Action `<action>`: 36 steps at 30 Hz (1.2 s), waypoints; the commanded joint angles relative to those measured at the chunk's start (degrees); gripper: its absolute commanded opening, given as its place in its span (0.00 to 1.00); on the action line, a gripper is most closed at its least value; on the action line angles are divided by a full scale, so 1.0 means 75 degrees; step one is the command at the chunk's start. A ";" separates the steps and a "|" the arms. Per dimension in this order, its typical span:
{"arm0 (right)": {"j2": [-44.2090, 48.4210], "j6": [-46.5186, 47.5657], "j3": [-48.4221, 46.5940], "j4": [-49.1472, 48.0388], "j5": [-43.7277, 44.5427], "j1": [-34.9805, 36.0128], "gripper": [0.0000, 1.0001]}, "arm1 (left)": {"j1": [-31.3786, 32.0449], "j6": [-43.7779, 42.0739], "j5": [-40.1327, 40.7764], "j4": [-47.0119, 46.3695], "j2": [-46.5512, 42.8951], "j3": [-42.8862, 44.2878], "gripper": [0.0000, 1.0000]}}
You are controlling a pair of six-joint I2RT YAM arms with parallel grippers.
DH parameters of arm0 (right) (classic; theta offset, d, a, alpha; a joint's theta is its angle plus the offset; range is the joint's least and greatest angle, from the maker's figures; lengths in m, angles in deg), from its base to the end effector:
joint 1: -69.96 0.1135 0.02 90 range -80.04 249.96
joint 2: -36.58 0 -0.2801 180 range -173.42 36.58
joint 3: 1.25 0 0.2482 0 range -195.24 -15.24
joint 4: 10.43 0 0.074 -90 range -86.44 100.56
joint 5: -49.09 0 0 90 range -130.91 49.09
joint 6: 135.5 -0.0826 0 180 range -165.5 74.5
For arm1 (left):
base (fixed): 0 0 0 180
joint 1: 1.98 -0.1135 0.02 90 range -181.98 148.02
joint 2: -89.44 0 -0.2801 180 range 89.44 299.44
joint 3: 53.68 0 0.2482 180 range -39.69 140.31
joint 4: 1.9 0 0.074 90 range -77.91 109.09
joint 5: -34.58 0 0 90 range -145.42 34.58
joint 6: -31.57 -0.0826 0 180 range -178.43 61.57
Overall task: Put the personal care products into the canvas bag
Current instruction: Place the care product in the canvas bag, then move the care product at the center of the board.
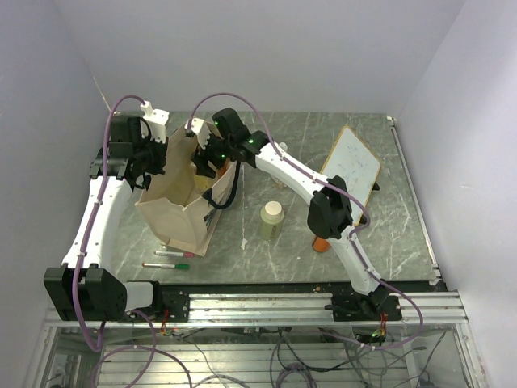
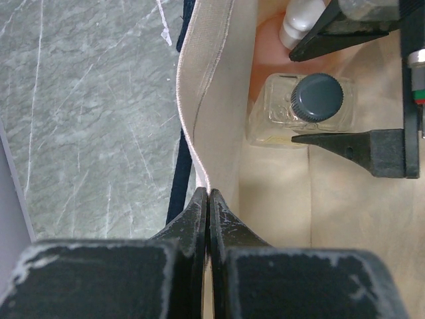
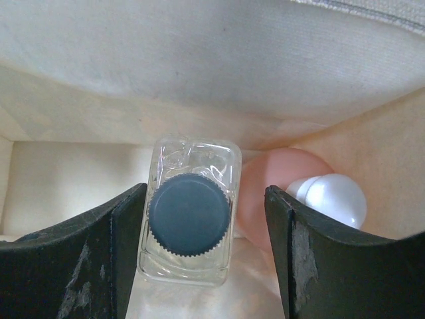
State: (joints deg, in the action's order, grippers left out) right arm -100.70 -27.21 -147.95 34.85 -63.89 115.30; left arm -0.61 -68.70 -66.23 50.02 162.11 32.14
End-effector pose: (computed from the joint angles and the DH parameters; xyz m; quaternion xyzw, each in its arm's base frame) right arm 0.3933 0.4439 0.2562 -0.5370 0.6937 0.2768 0.3921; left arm 0.2988 -0.0226 0.3402 0.1315 0.8890 -0.0513 0.4357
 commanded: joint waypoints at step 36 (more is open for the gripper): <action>0.5097 0.0505 0.2775 0.0060 0.0350 -0.1152 0.77 | -0.0065 -0.0051 -0.0390 0.0181 0.0226 0.1172 0.44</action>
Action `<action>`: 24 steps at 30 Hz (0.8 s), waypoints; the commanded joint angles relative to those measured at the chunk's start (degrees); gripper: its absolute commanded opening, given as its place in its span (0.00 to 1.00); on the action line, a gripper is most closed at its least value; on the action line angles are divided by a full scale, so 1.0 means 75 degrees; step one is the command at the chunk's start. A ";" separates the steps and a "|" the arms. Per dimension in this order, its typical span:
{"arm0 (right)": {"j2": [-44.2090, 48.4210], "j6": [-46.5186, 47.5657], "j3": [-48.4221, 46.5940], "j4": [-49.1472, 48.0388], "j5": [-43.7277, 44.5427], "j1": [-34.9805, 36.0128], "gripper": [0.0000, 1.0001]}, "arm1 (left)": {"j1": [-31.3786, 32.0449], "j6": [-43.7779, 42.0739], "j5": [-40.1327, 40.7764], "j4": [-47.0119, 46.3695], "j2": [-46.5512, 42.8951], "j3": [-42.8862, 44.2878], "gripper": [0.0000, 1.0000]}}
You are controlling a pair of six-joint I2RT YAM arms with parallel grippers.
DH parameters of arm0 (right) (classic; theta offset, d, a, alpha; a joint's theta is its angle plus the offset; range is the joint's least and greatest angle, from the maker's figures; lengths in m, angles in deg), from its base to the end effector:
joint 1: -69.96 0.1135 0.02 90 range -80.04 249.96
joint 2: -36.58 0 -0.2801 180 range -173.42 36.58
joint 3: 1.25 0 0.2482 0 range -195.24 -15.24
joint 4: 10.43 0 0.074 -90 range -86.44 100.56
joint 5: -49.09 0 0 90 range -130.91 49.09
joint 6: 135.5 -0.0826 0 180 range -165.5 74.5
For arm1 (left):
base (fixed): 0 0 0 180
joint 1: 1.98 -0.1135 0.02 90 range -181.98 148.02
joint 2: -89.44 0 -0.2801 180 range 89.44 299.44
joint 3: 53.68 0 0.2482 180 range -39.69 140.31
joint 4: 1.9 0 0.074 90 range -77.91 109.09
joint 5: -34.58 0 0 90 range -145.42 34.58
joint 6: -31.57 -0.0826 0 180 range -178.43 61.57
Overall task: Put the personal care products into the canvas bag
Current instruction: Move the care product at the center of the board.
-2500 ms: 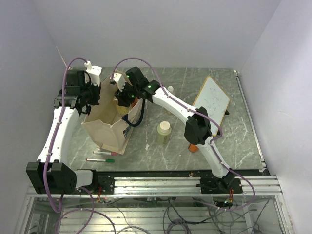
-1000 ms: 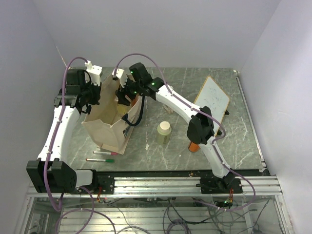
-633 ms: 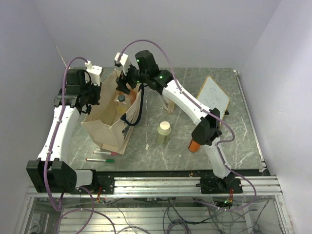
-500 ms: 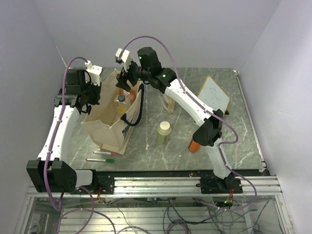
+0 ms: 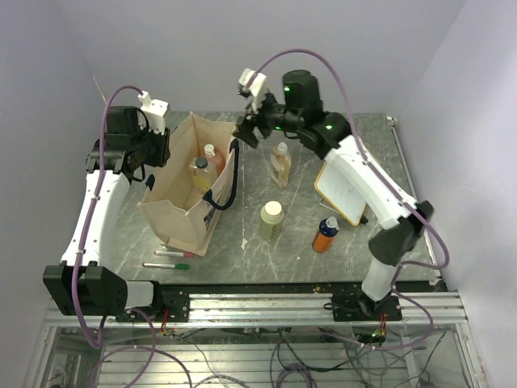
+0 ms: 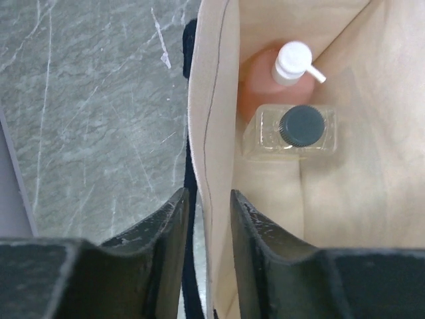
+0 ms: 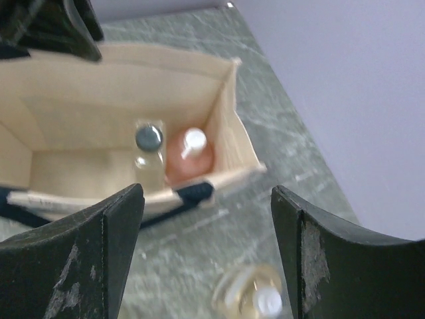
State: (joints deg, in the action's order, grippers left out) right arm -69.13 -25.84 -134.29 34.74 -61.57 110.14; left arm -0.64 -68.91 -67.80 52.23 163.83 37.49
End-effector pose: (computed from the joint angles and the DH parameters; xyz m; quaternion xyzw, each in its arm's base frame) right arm 0.3329 0.3193 0.4507 -0.4881 0.6365 0.2458 0.5443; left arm 0.3047 -0.0248 0.3611 0.1393 0.8814 -0.0612 0.4472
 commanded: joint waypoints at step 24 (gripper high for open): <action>0.5258 -0.0163 0.6031 -0.0278 -0.1451 -0.4657 0.79 | 0.3928 -0.0820 0.0056 -0.0225 0.1846 0.3435 0.94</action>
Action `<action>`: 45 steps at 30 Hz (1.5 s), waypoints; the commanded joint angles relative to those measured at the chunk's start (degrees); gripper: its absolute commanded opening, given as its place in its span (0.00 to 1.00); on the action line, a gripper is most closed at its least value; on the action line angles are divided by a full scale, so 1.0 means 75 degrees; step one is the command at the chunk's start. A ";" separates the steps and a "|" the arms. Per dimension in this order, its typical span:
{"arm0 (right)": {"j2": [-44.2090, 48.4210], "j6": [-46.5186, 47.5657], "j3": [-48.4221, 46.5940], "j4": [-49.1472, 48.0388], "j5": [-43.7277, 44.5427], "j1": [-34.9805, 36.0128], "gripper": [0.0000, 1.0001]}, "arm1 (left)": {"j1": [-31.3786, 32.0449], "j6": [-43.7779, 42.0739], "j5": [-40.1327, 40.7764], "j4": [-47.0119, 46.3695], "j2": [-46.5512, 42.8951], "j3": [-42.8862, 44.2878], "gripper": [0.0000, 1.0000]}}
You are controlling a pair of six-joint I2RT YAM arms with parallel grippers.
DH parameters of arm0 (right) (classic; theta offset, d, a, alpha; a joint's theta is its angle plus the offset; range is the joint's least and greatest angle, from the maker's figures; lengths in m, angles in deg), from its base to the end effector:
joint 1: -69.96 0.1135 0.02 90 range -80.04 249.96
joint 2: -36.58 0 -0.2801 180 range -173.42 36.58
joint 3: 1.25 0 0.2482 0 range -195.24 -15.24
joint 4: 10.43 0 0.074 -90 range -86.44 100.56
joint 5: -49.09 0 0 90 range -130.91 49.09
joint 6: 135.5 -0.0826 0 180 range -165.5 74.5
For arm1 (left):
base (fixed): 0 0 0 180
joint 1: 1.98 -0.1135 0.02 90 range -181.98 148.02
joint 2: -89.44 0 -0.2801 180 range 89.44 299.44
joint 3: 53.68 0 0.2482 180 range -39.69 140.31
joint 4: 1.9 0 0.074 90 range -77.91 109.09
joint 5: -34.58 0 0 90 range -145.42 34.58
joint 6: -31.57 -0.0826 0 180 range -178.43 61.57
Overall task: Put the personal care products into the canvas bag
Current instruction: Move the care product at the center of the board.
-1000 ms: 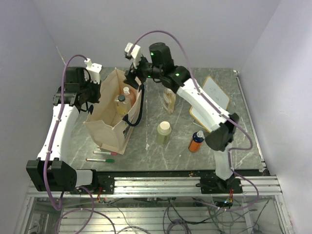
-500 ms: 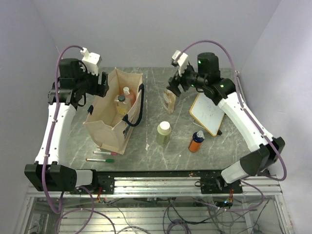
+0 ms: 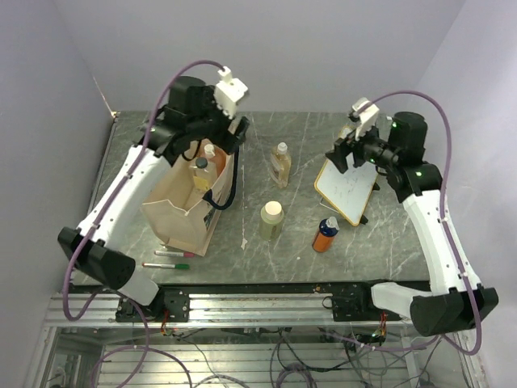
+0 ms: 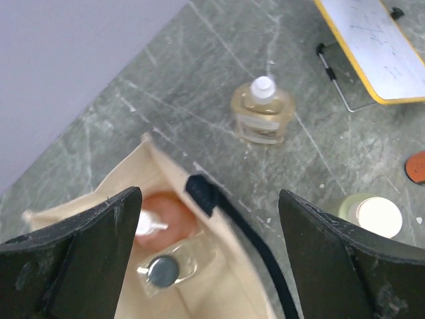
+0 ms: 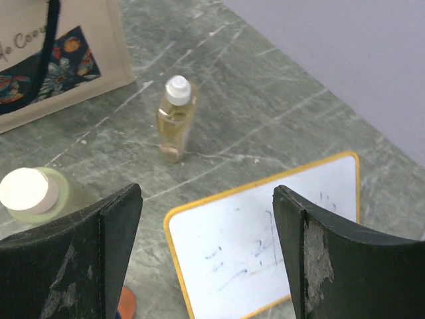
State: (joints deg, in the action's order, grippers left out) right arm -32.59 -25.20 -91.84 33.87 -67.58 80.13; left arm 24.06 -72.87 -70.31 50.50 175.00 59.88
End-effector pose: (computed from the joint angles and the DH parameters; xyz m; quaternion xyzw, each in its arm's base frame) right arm 0.2766 0.0873 0.4085 -0.3361 0.7488 0.1440 0.5528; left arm 0.3119 -0.1760 0.4457 0.3542 0.7577 -0.1626 0.5234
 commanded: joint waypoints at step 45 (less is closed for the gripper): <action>0.0704 -0.0558 0.0943 -0.0437 -0.2133 -0.2262 0.82 | 0.1812 -0.0071 0.0567 -0.1192 0.5227 0.2390 1.00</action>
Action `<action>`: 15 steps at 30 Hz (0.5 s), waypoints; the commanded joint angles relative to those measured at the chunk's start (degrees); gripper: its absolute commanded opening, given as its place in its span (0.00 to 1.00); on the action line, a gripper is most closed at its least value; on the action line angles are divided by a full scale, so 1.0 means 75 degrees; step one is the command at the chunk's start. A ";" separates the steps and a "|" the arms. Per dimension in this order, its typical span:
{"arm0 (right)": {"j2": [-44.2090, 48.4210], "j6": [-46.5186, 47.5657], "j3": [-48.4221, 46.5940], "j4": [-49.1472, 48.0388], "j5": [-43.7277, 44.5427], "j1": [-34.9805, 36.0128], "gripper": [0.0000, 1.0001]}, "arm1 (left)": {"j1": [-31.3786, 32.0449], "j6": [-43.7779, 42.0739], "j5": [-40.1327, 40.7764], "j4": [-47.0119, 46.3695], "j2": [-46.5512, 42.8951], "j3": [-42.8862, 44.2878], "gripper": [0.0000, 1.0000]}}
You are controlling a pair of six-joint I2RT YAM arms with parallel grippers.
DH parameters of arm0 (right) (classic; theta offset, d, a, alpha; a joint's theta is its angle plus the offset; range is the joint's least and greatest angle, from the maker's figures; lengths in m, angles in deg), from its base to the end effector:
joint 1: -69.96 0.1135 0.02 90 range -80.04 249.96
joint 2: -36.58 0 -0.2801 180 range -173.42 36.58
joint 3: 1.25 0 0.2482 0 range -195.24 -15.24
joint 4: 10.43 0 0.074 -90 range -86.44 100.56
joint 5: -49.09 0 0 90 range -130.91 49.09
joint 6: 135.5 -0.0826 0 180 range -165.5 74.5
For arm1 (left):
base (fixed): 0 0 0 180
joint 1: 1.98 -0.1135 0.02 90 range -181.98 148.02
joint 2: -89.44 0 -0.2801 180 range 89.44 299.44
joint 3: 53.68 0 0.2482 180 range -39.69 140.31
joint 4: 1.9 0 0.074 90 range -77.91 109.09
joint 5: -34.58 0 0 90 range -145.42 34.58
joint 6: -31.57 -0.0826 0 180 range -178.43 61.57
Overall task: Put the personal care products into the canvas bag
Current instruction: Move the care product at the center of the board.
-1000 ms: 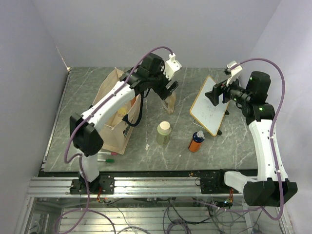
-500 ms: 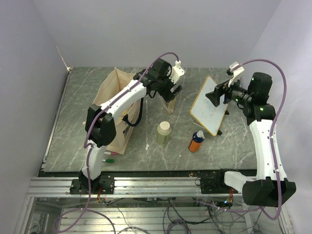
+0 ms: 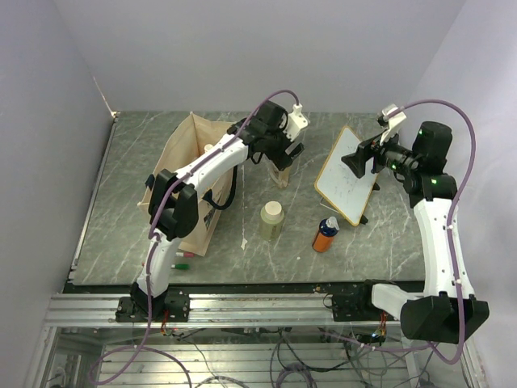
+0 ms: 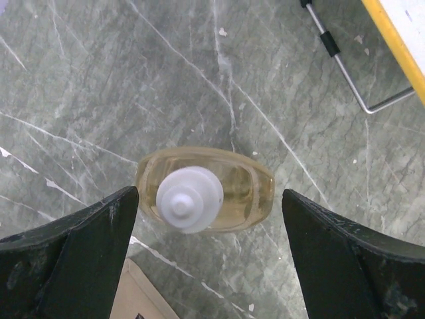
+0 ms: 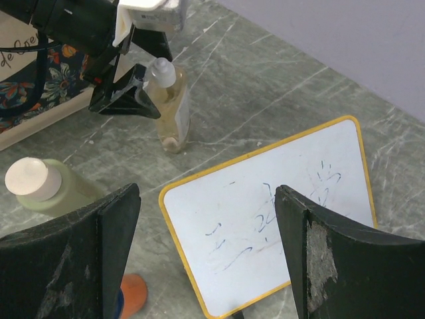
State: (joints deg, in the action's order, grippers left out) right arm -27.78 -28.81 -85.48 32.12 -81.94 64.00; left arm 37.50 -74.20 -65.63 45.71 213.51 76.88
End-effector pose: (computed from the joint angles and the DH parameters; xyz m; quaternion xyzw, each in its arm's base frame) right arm 0.2622 0.0271 0.3978 -0.2663 0.7580 0.1841 0.5663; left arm 0.4079 -0.3550 0.2714 0.4531 0.7863 -0.1639 0.3867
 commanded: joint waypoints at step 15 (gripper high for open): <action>0.0002 -0.0104 0.0217 -0.0268 -0.0498 -0.0190 0.82 | -0.0003 0.0354 -0.0309 -0.0961 -0.0380 -0.0634 0.92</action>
State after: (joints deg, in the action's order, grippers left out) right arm -27.82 -29.05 -84.41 31.20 -84.48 63.15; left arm 37.44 -72.96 -65.72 40.99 213.49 74.50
